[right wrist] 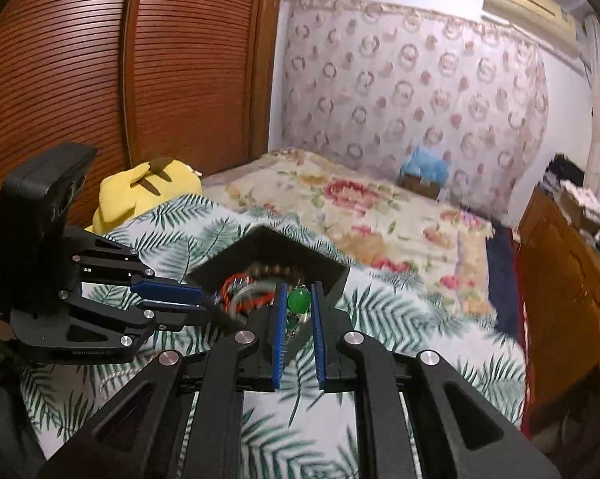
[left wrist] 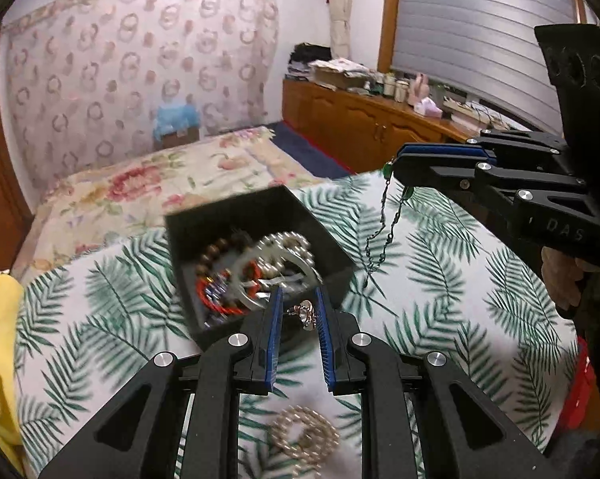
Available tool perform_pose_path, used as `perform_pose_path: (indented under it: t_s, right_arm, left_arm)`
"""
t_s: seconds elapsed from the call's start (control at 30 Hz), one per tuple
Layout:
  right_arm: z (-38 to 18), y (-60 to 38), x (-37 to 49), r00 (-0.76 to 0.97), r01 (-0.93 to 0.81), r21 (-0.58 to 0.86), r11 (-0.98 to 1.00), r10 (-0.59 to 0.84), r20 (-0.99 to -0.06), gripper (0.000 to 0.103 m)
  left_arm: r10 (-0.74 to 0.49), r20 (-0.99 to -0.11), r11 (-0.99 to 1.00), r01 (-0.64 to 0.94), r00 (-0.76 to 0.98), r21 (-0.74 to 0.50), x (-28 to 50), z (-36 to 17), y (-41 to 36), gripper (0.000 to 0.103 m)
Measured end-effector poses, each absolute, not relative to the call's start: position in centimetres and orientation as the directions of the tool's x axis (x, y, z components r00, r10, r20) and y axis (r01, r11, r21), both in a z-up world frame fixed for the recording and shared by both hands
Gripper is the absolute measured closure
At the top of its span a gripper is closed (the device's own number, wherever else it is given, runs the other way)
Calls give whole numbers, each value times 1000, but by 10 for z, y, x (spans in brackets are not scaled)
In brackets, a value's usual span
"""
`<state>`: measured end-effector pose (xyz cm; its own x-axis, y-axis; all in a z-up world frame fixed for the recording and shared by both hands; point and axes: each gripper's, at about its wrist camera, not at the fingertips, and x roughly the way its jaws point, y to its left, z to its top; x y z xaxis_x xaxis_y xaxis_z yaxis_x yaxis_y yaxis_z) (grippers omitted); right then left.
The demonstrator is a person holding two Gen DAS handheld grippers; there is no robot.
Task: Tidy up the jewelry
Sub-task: 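Carry the earring and brooch into the black box and open both tools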
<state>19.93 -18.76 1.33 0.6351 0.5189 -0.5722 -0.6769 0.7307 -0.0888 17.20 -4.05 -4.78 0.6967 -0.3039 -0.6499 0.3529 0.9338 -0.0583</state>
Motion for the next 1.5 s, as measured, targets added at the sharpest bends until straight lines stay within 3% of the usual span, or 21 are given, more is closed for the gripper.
perform_pose_path:
  t_s: [0.8, 1.5]
  right_arm:
    - [1, -142, 278, 599, -699, -34, 714, 558, -575, 89]
    - [-17, -159, 283, 599, -664, -9, 748, 525, -604, 86]
  left_arm:
    - [-241, -654, 960, 274, 717, -53, 223, -50, -18, 87]
    - [-206, -657, 971, 234, 725, -46, 268, -54, -16, 87]
